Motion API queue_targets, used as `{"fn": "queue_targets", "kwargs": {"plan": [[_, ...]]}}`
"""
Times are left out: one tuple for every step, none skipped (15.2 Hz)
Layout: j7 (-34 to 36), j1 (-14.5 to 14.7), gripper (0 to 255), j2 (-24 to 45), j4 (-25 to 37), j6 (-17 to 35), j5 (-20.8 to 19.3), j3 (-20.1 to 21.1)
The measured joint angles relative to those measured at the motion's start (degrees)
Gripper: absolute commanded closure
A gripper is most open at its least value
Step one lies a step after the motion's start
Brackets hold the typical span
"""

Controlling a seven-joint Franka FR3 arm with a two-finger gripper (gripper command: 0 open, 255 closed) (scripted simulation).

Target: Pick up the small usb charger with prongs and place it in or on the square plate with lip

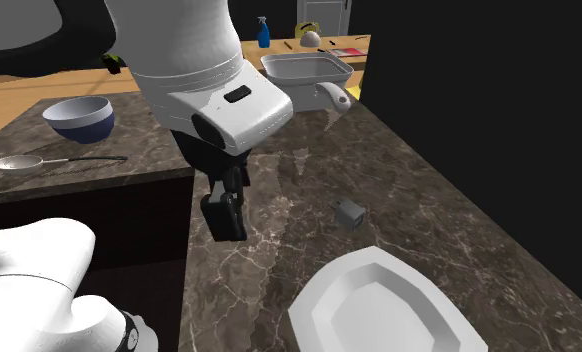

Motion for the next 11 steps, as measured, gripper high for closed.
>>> {"fn": "queue_targets", "kwargs": {"plan": [[0.0,0.0,0,0.0,0.0,0.0,0.0,0.0],[0.4,0.02,0,1.15,0.45,0.61,0.08,0.34],[1.0,0.03,0,2.7,1.28,1.16,0.13,0.81],[1.71,0.03,0,4.61,2.18,1.97,0.18,1.35],[2.44,0.01,0,6.65,2.72,3.24,0.22,1.93],[3.13,-0.04,0,8.62,3.19,4.52,0.18,2.45],[4.18,0.01,0,11.02,4.45,5.47,0.24,3.25],[4.88,-0.11,0,13.71,5.93,6.45,0.08,3.71],[5.72,-0.17,0,16.28,7.07,7.62,-0.05,4.28],[6.64,-0.21,0,18.39,8.52,8.0,-0.23,4.83],[7.49,-0.27,0,20.42,9.5,8.81,-0.45,5.33]]}}
